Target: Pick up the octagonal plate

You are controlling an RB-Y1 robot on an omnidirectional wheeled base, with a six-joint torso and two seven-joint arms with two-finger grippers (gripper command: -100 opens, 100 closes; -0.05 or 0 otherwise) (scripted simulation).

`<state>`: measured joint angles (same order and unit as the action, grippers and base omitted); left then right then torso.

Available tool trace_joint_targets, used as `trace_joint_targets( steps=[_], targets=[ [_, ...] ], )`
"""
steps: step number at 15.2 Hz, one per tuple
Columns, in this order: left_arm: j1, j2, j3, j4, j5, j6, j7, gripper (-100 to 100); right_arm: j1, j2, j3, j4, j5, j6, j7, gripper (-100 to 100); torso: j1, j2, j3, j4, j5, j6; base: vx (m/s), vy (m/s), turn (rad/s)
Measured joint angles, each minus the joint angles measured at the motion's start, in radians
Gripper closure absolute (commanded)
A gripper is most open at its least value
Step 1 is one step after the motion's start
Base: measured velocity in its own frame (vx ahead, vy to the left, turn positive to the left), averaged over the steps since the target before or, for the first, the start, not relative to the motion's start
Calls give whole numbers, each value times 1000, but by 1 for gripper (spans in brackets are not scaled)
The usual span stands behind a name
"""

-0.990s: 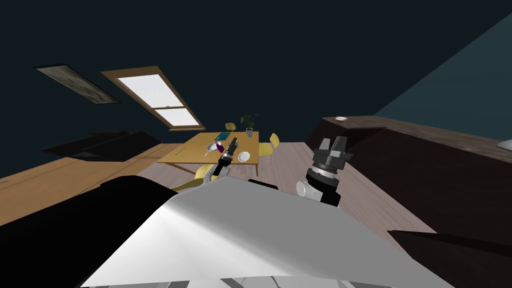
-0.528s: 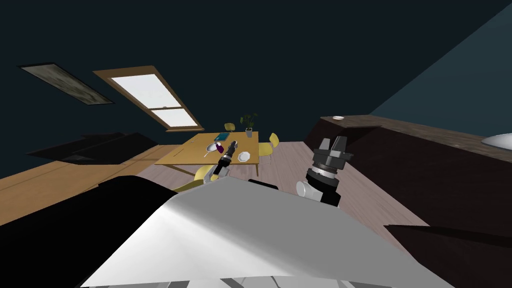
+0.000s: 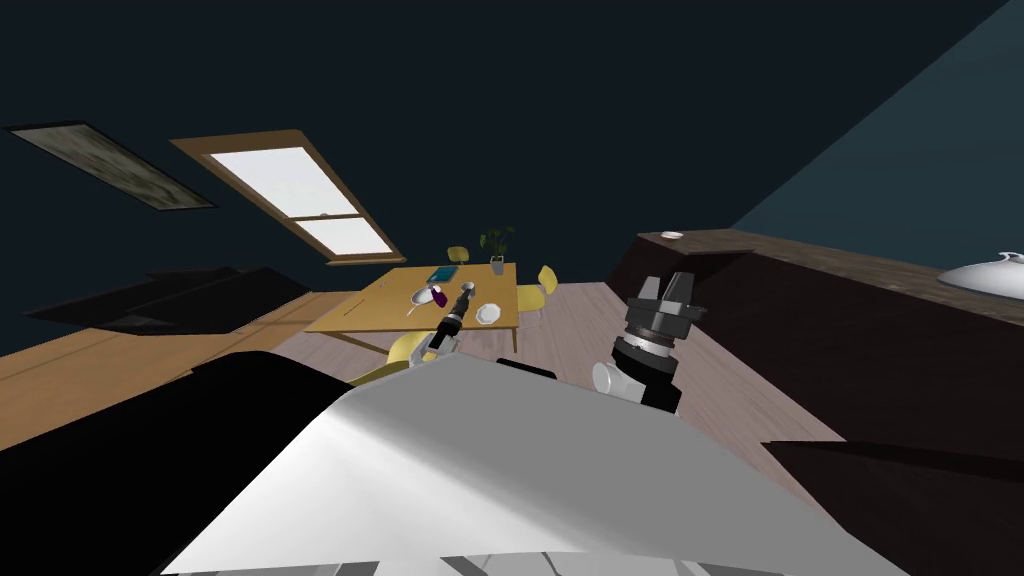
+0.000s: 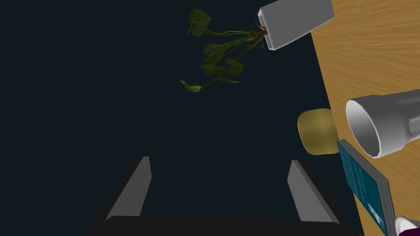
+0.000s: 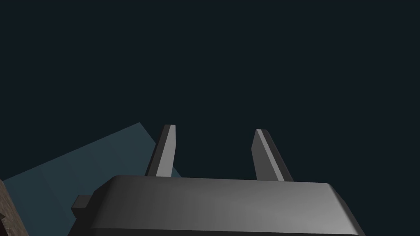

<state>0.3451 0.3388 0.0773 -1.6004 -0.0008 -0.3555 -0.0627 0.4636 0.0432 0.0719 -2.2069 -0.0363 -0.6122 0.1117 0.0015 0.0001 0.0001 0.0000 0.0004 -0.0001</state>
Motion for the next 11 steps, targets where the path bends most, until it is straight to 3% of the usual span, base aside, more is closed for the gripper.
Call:
trace_joint_targets(
  steps=[11],
  targets=[
    [-47,-34,24,207,34,59,11,-100,0,0,0,0,0,0,0,0,0,0,0,0,0,0,-5,24,-37]
  ],
)
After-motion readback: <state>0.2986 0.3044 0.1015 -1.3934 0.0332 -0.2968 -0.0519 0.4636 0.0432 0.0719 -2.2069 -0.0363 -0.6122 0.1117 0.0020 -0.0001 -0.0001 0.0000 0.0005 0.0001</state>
